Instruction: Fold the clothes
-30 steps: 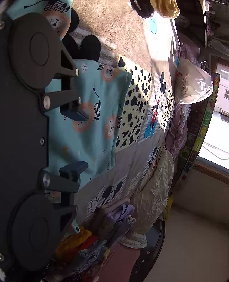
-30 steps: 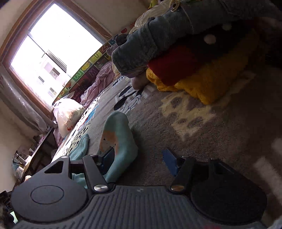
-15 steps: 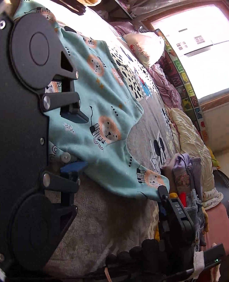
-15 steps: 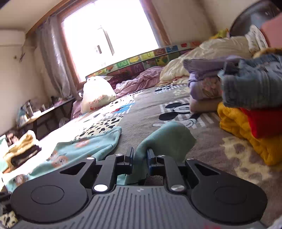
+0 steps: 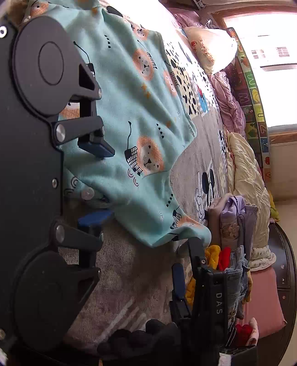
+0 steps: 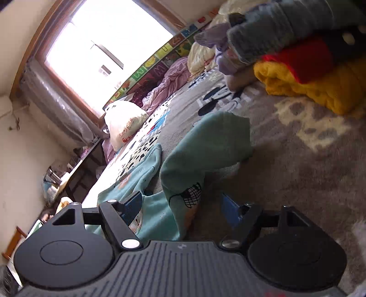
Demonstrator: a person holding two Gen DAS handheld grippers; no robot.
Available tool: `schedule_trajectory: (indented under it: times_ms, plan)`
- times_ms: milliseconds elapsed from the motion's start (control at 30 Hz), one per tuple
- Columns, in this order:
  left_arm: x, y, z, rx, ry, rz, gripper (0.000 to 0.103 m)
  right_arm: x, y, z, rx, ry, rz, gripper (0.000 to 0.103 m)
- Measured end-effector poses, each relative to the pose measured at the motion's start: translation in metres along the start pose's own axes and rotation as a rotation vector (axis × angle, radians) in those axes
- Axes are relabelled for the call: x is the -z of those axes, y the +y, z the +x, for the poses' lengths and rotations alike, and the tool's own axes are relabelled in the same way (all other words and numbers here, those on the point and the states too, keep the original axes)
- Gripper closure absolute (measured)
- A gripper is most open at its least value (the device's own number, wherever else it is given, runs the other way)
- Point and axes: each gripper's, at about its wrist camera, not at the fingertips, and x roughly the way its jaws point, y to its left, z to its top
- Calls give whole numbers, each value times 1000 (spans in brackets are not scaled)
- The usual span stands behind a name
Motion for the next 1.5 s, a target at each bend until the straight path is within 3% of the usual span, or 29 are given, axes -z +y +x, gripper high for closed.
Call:
schedule_trajectory:
  times_ms: [67,167,233,300,367,500,567,667,800,900,967,1033,1133,1200,1267,1300,1367,1400,1500]
  plan:
    - [-1,-2,2,8,-3,3,52,-3,-23,7,-50,-59,162,32]
    - [0,-6,2,12,-2,4,52,-12,-27,26,-139,-108,266,26]
    - [2,-8,2,11,1,3,52,-13,-34,35,-169,-149,336,28]
    - [4,-7,3,9,7,0,52,-13,-41,39,-181,-190,384,42]
    - [7,-7,5,3,17,3,52,-16,-41,36,-170,-215,358,71]
    - [10,-10,7,-11,22,25,52,-23,-41,31,-146,-267,306,89]
    - [9,-13,7,-8,17,39,52,-32,-31,16,-99,-302,206,92]
    - [7,-19,2,9,2,67,52,-45,-22,-4,73,-296,51,94]
    - [12,-30,-3,-4,-3,156,52,-48,-40,-1,236,-219,60,90]
    - [19,-43,-12,-58,-14,303,52,-35,-28,-2,215,-182,25,84]
    - [25,-51,-23,-91,-29,406,52,-20,-21,5,176,-108,30,57]
    - [31,-56,-25,-107,-19,467,52,-5,-14,13,137,-47,35,54]
    - [43,-60,-22,-135,3,548,52,-4,-5,24,126,-63,7,48]
    - [46,-61,-19,-160,9,560,52,-6,-4,31,115,-75,11,62]
    - [47,-63,-16,-186,7,571,52,-9,-17,38,91,-87,69,94]
    - [48,-64,-13,-197,5,584,54,-11,-20,38,79,-93,80,97]
    - [47,-59,-8,-212,22,560,74,-12,-16,30,55,-106,59,97]
    - [46,-57,-5,-219,31,548,91,-12,-14,25,43,-118,54,97]
    - [32,-49,-23,-190,35,530,94,-20,-1,-2,22,-147,30,97]
